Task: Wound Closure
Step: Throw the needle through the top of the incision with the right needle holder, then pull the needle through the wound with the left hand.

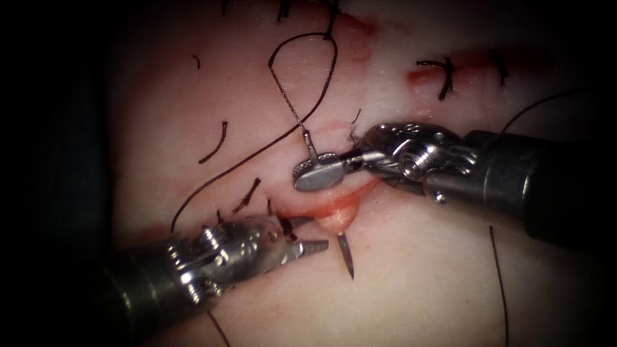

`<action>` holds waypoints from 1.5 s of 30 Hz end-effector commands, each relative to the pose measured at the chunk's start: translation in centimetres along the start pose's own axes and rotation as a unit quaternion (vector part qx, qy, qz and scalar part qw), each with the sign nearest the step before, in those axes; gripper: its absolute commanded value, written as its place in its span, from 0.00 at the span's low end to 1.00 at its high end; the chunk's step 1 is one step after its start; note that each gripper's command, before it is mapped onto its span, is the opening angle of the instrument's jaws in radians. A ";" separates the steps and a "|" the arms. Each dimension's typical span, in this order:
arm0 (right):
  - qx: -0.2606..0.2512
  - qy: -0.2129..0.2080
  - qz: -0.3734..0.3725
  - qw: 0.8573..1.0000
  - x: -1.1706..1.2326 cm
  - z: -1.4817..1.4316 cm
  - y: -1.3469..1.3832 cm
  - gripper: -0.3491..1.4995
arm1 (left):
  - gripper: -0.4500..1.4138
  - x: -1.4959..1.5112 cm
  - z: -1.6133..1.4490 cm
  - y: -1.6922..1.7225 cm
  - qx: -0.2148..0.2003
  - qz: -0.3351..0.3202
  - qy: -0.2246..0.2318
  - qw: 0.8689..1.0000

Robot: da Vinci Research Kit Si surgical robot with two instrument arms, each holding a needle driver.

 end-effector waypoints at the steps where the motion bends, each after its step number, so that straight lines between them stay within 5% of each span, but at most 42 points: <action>1: -0.017 0.029 -0.002 0.999 0.07 0.07 0.04 0.29 | 0.41 0.04 0.06 -0.01 0.000 0.007 0.001 1.000; 4: -0.061 0.097 0.000 0.993 0.14 0.07 0.09 0.78 | 0.39 0.05 0.04 0.02 0.001 0.044 0.002 0.999; 14: -0.086 0.190 -0.046 0.977 0.45 -0.42 0.25 0.99 | 0.40 0.16 -0.14 0.17 -0.016 0.172 0.048 0.984; 19: -0.087 0.208 -0.047 0.973 0.59 -0.73 0.25 0.99 | 0.41 0.22 -0.12 0.18 -0.009 0.216 0.055 0.975; 25: -0.095 0.215 -0.058 0.970 0.67 -0.89 0.25 0.99 | 0.60 0.39 -0.11 0.11 0.002 0.300 0.079 0.951; 38: -0.098 0.214 -0.067 0.970 0.63 -0.85 0.29 0.99 | 0.57 0.43 0.02 0.03 0.042 0.364 0.089 0.926; 45: -0.098 0.215 -0.076 0.969 0.63 -0.85 0.29 0.98 | 0.58 0.40 0.19 0.08 0.031 0.404 0.074 0.911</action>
